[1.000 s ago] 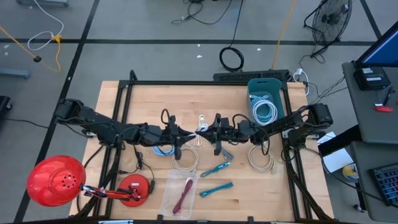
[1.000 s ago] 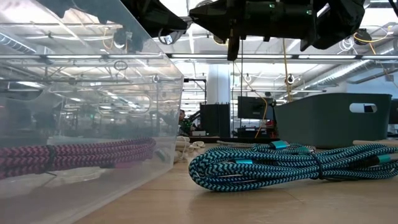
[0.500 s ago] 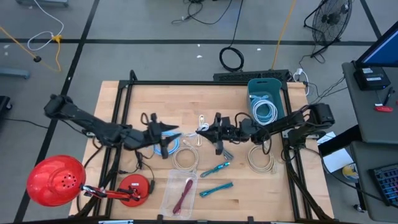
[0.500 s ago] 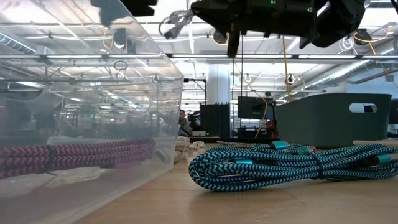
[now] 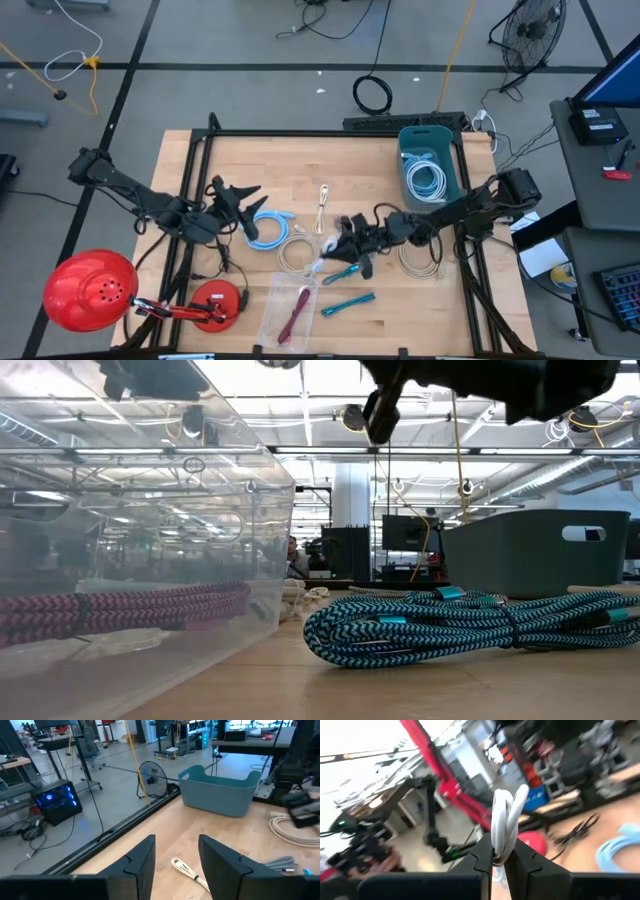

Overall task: Pick & Place USB Port
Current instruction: Put the left white charger cable into the transparent cable

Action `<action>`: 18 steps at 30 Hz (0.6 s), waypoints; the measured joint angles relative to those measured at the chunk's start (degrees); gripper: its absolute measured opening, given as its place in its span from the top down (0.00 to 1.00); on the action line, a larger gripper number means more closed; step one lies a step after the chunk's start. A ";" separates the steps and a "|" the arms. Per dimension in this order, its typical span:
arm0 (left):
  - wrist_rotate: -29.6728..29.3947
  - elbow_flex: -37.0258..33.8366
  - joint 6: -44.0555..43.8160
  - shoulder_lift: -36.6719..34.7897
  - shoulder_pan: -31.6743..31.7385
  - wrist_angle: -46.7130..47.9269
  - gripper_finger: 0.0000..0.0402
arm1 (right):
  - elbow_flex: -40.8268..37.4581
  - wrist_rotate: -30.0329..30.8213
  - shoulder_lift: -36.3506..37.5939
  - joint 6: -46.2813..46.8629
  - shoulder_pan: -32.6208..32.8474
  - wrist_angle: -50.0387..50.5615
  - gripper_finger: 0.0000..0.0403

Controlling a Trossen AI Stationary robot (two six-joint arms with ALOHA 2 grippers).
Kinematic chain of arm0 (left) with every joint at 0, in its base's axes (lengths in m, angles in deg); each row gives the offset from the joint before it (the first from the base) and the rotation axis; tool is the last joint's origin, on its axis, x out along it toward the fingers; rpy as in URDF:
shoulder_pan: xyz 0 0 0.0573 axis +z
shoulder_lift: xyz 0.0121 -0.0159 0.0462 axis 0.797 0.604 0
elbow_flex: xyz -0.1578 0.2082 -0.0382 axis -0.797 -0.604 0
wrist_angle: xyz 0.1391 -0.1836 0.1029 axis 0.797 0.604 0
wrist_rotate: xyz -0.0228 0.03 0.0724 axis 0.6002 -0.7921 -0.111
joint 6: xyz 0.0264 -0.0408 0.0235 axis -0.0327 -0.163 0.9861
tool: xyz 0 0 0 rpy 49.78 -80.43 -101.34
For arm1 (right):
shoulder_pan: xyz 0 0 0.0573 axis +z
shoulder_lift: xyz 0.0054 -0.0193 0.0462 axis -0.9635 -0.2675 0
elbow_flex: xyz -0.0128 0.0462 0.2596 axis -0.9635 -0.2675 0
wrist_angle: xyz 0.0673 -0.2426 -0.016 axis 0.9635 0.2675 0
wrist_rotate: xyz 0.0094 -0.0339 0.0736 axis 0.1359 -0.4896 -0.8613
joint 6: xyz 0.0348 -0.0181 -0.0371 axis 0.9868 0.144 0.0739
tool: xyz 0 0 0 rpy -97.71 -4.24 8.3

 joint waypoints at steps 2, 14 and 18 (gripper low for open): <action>0.02 0.00 -0.16 0.06 0.27 0.00 0.62 | 1.60 0.16 0.00 0.73 1.81 3.89 0.95; 0.00 -0.02 -2.57 0.09 0.56 3.21 0.62 | 17.14 2.47 -3.06 -5.89 7.10 28.34 0.95; -0.03 -0.02 -3.40 0.09 0.56 4.38 0.62 | 20.45 1.08 -7.61 -6.10 6.76 28.82 0.95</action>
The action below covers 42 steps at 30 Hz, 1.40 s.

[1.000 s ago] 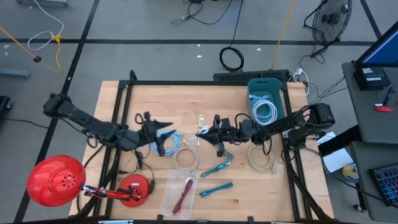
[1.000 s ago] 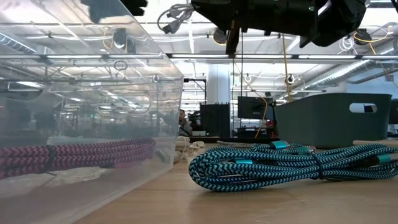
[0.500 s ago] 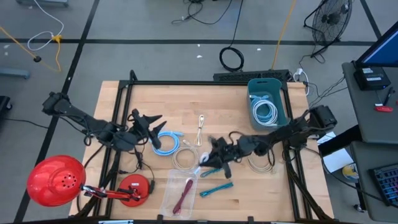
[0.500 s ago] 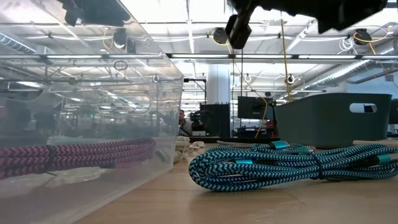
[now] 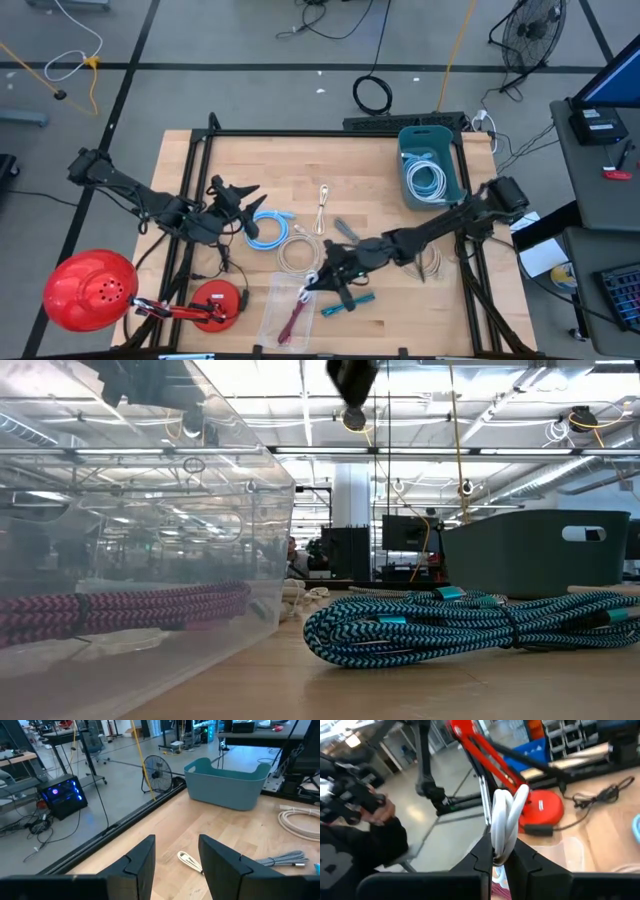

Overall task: Pick & Place USB Port
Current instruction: Put the left white charger cable into the transparent cable

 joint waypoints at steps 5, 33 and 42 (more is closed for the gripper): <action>-0.38 -0.02 -0.55 0.02 0.00 1.23 0.62 | 5.51 -6.48 -8.00 1.44 -1.51 -0.04 0.95; -0.96 -0.02 -3.32 0.02 0.00 3.70 0.62 | 15.50 -6.93 -16.87 -9.92 -3.95 7.40 0.95; -0.97 -0.02 -3.30 0.02 0.00 3.70 0.62 | 15.41 -7.81 -17.63 -8.56 -2.85 5.79 0.95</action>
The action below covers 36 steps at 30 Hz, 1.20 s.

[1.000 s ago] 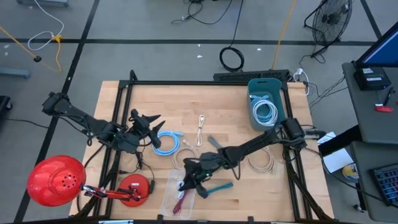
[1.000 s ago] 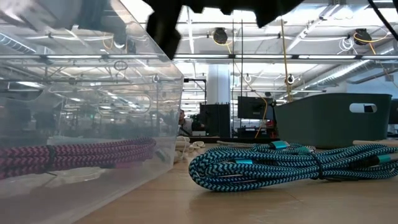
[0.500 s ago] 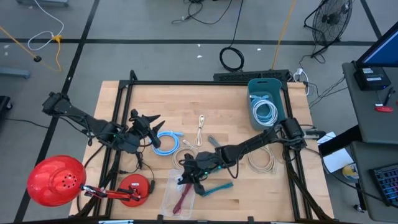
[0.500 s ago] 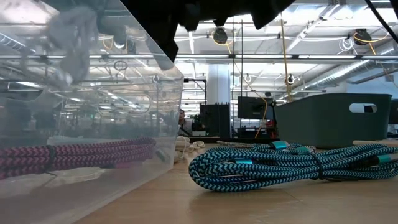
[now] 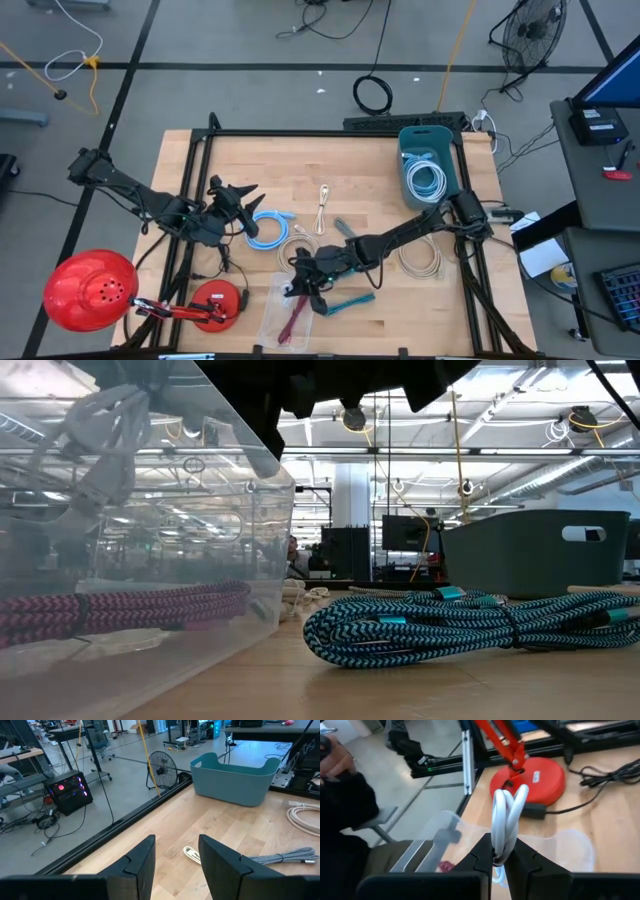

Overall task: Pick & Place USB Port
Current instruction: Put the left white charger cable into the transparent cable

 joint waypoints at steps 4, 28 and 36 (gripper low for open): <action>-0.01 0.00 0.00 0.00 0.00 -0.06 0.62 | 0.50 -0.94 -2.24 1.36 0.60 -3.52 0.95; -0.17 0.00 -1.14 -0.02 0.02 1.79 0.62 | 7.91 -8.50 -9.86 4.00 0.36 -1.26 0.95; -0.25 0.00 -1.27 -0.02 0.02 1.82 0.62 | 7.88 -10.12 -9.86 3.60 0.38 -0.73 0.87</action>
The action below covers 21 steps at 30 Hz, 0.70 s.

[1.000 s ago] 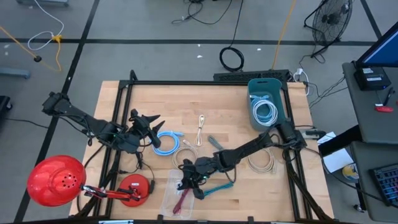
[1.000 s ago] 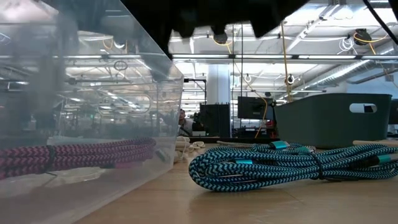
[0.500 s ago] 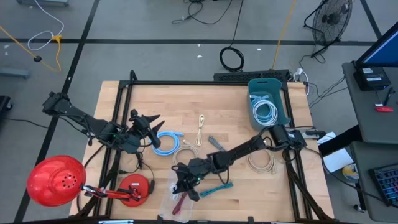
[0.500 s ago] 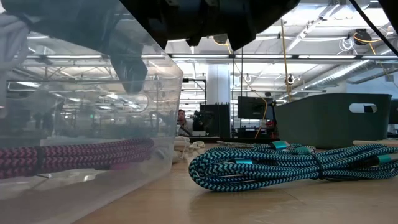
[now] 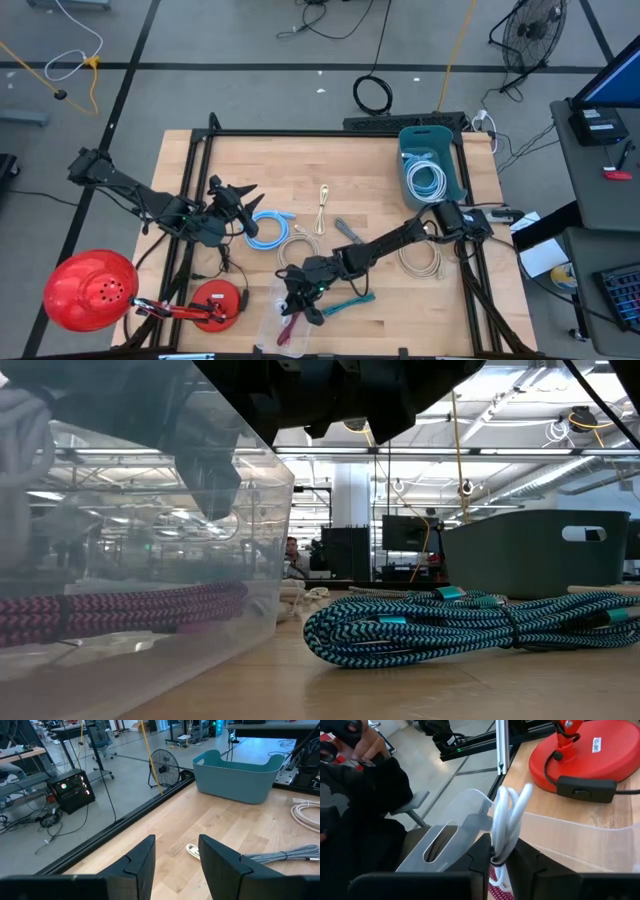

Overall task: Pick & Place USB Port
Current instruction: Put the left white charger cable into the transparent cable

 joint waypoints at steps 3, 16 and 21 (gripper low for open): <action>-0.07 0.00 0.00 0.00 0.00 0.00 0.62 | -0.01 0.23 0.00 -0.89 0.00 -0.16 0.82; -0.07 0.00 0.02 0.00 0.00 0.09 0.62 | -0.01 1.68 0.00 -0.97 0.00 -0.09 0.70; -0.07 0.00 0.00 0.00 -0.01 0.13 0.62 | -0.03 1.90 0.00 -0.77 -0.02 -0.54 0.79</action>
